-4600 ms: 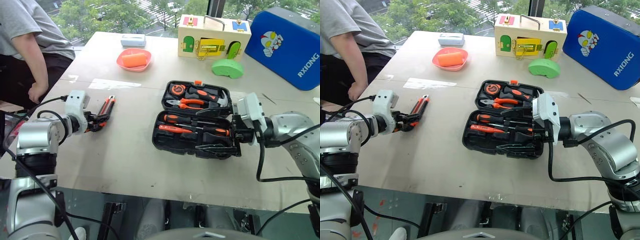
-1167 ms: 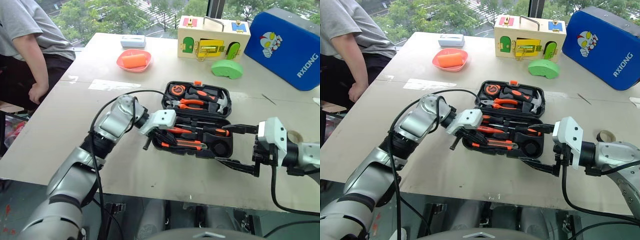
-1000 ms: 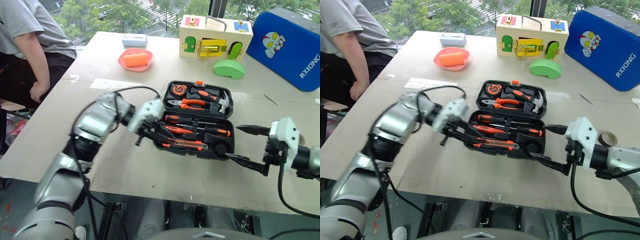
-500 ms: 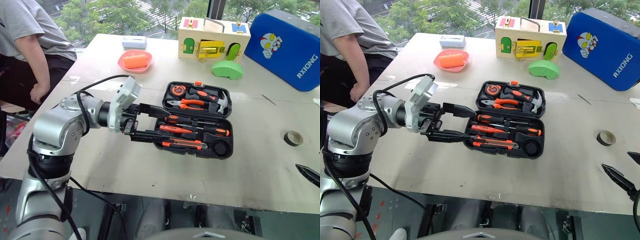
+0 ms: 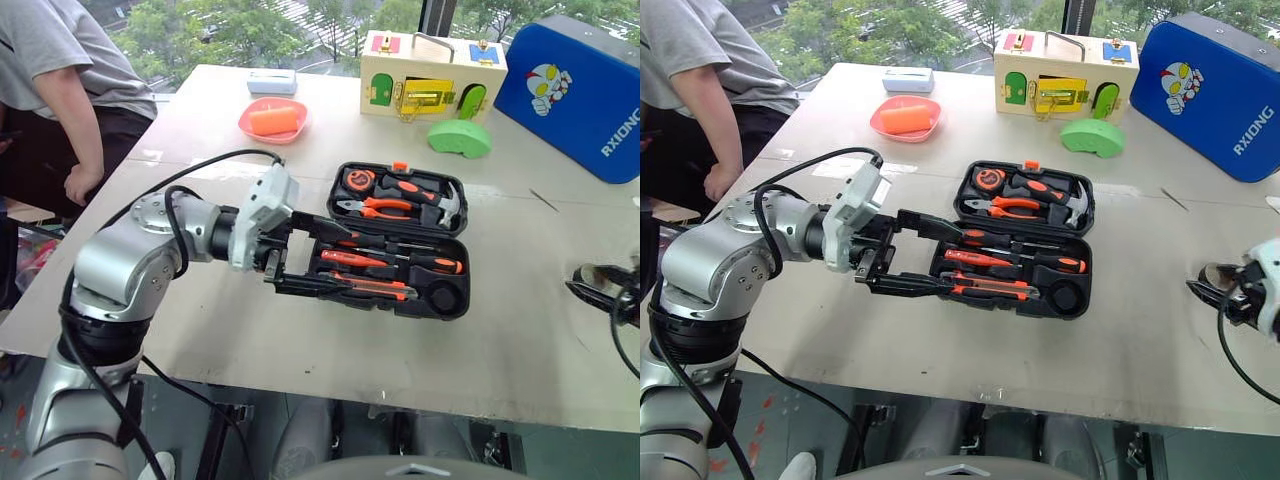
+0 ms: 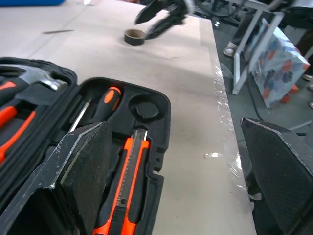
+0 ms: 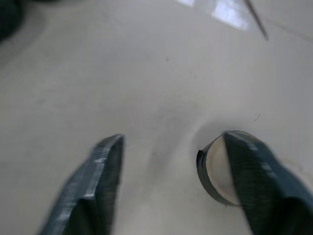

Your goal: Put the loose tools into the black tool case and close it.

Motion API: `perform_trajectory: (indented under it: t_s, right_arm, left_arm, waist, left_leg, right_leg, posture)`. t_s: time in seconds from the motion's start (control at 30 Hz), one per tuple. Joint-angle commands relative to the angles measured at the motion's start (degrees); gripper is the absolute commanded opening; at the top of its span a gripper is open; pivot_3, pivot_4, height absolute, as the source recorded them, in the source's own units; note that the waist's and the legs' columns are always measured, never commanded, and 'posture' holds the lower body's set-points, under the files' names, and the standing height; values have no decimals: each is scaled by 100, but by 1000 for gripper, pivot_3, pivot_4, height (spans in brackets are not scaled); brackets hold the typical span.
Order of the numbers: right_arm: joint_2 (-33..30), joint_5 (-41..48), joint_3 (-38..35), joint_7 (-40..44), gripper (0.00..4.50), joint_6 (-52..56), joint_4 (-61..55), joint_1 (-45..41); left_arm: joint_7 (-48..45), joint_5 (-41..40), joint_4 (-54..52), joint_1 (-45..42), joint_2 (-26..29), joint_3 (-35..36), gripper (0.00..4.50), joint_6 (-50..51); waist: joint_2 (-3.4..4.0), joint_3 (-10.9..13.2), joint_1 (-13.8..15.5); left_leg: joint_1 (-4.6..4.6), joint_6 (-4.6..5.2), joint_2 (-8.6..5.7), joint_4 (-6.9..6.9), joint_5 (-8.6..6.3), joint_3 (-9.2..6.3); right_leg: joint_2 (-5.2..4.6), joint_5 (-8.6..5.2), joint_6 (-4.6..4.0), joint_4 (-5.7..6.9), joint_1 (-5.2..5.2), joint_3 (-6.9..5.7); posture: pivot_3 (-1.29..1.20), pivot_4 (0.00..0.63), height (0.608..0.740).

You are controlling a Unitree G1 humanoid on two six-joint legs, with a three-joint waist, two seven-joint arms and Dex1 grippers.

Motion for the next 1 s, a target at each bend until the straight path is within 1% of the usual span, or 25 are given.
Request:
perform_trajectory:
  t_s: [0.03, 0.13, 0.33, 0.4, 0.43, 0.47, 0.53, 0.63, 0.73, 0.8, 0.87, 1.0]
  right_arm:
    - [-123, -495, 388, -182, 2368, -244, 709, -505]
    - [-70, -768, 678, -279, 2368, -381, 1221, -896]
    - [62, -982, 1007, -254, 2368, -582, 1705, -1289]
    - [92, -1045, 1077, -290, 1807, -612, 1864, -1398]
    - [98, -1067, 1095, -312, 1432, -626, 1921, -1431]
    - [99, -1083, 1112, -316, 879, -643, 1967, -1461]
    - [91, -1096, 1117, -324, 65, -671, 2037, -1511]
    - [53, -1056, 1060, -234, 65, -696, 2021, -1528]
    - [-17, -878, 990, 74, 65, -774, 1696, -1481]
    - [-104, -548, 987, 585, 65, -772, 1053, -1406]
    - [-231, 12, 1105, 1278, 65, -580, -15, -1303]
    - [-388, 847, 1555, 2161, 65, -256, -1644, -1316]
  left_arm:
    - [38, -145, -245, -121, 116, 120, 4500, -22]
    - [31, -169, -286, -83, 187, 153, 4500, -36]
    - [56, -192, -324, -14, 275, 162, 4500, -96]
    - [54, -177, -316, -4, 284, 154, 4500, -131]
    - [52, -172, -316, 3, 289, 150, 4500, -150]
    - [49, -168, -307, 2, 293, 146, 4500, -164]
    - [45, -164, -290, -9, 293, 134, 4500, -187]
    - [37, -152, -277, 2, 293, 117, 4500, -233]
    - [29, -149, -284, 49, 304, 109, 4500, -271]
    - [10, -134, -285, 105, 320, 96, 4500, -303]
    - [-95, -91, -270, 194, 410, 44, 4500, -353]
    - [-349, 137, -220, 396, 630, -116, 4500, -638]
  waist:
    - [1, 1, -12]
    - [4, 2, -19]
    - [3, 2, -50]
    - [2, 1, -74]
    - [2, 1, -84]
    - [2, 1, -87]
    - [2, 1, -86]
    - [2, 1, -75]
    - [3, 2, -68]
    - [10, 6, -72]
    - [30, 17, -93]
    - [37, 22, -112]
  left_leg:
    - [0, 0, 0, 0, 0, 2]
    - [3, 0, 0, 0, 0, 6]
    - [6, -1, 1, 1, 1, 6]
    - [8, -1, 1, 3, 1, 6]
    - [11, -1, 1, 4, 1, 6]
    - [12, -1, 1, 4, 1, 6]
    - [14, -1, 1, 5, 1, 6]
    - [13, -1, 1, 5, 1, 5]
    - [12, -2, 1, 4, 1, 5]
    - [12, -2, 3, 3, 1, 5]
    - [9, -2, 6, 3, 1, 6]
    - [10, -4, 12, 1, 2, 2]
  right_leg:
    - [0, 0, 1, -1, 0, 1]
    - [-1, 0, 1, 2, 0, 4]
    - [0, 0, 2, 3, 2, 4]
    - [0, 1, 2, 5, 3, 5]
    - [0, 2, 3, 6, 6, 5]
    - [-1, 3, 4, 7, 7, 6]
    - [-1, 3, 5, 7, 10, 5]
    - [-1, 3, 5, 4, 10, 4]
    - [-1, 3, 5, 3, 10, 4]
    - [-1, 2, 5, 3, 8, 4]
    - [-1, 2, 4, 3, 5, 7]
    - [-4, 2, 4, 3, 2, 12]
  posture:
    - [0, 150, 735]
    - [0, 150, 735]
    - [0, 150, 735]
    - [0, 150, 735]
    - [0, 150, 735]
    - [0, 150, 735]
    - [0, 150, 735]
    - [0, 150, 735]
    - [0, 150, 735]
    - [0, 150, 735]
    - [0, 150, 735]
    - [0, 150, 735]
